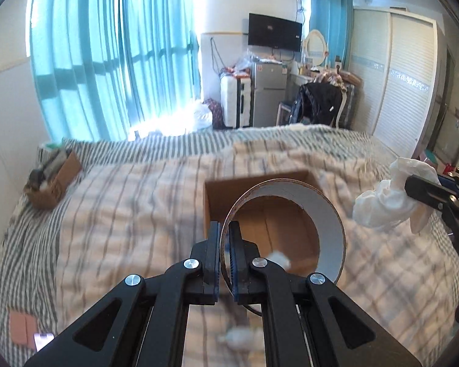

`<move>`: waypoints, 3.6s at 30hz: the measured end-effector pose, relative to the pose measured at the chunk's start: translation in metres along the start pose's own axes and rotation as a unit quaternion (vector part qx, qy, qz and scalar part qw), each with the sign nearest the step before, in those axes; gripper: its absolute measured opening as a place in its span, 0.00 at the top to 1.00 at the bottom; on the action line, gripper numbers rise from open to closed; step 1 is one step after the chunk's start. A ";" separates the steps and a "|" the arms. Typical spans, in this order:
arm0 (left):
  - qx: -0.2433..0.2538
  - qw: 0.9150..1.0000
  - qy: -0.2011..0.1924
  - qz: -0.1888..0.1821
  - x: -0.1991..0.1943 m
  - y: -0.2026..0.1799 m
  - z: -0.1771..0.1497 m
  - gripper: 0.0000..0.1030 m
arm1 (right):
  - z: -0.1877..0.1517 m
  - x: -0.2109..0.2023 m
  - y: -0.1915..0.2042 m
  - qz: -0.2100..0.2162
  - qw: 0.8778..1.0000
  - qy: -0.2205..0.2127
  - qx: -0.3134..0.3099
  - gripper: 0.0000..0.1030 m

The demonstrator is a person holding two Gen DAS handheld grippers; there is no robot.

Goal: Organize objects
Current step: 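Lower the tape roll and tissue into the box and open both tools, then grasp the white toy figure with left tool while right tool grasps the swab container, then drop the toy figure and swab container into the box, opening both tools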

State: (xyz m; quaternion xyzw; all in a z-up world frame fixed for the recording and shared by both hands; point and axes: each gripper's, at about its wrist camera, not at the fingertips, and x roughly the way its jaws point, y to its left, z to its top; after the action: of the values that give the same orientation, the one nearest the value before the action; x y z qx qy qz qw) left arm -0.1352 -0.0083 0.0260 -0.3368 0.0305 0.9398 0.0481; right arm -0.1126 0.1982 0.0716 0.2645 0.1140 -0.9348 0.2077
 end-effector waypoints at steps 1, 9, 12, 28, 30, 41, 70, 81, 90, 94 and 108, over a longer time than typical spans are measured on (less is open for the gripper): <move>0.002 1.000 -0.003 0.000 0.005 0.000 0.008 0.95 | 0.009 0.004 -0.002 -0.001 1.000 -0.005 -0.002 0.85; 0.026 1.000 -0.012 -0.004 0.058 -0.013 0.058 0.95 | 0.052 0.056 -0.022 0.002 1.000 -0.011 -0.005 0.85; 0.026 1.000 0.003 -0.009 0.089 -0.012 0.057 0.95 | 0.053 0.086 -0.030 -0.005 1.000 0.003 -0.002 0.85; 0.019 0.995 0.098 -0.024 0.172 -0.012 0.008 0.90 | -0.007 0.181 -0.060 0.040 0.993 0.081 0.071 0.63; 0.017 0.994 0.107 -0.022 0.165 -0.012 0.011 0.70 | -0.005 0.169 -0.063 0.035 0.994 0.068 0.084 0.47; 0.012 0.998 0.057 -0.005 0.071 -0.005 0.027 0.15 | 0.029 0.067 -0.053 0.002 0.998 0.007 0.069 0.32; -0.107 0.987 0.111 0.036 0.047 0.043 -0.159 0.00 | -0.156 0.128 0.071 -0.023 0.970 0.235 0.057 0.04; -0.041 0.987 0.152 -0.007 0.062 0.008 -0.162 0.00 | -0.136 0.093 0.043 -0.022 0.980 0.192 0.042 0.39; -0.004 0.975 0.222 -0.020 0.103 -0.032 -0.166 0.00 | -0.132 0.067 -0.003 -0.047 0.986 0.153 0.051 0.39; 0.008 0.975 0.223 0.018 0.121 -0.037 -0.167 0.04 | -0.142 0.071 -0.014 -0.015 0.985 0.152 0.075 0.39; 0.010 0.986 0.168 0.003 0.056 -0.049 -0.161 0.21 | -0.134 0.040 -0.016 0.008 0.992 0.098 0.073 0.39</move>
State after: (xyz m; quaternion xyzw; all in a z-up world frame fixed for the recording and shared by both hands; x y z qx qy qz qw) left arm -0.0715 0.0302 -0.1352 -0.4895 0.0490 0.8696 0.0426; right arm -0.0909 0.2427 -0.0605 0.3705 0.0630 -0.9085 0.1829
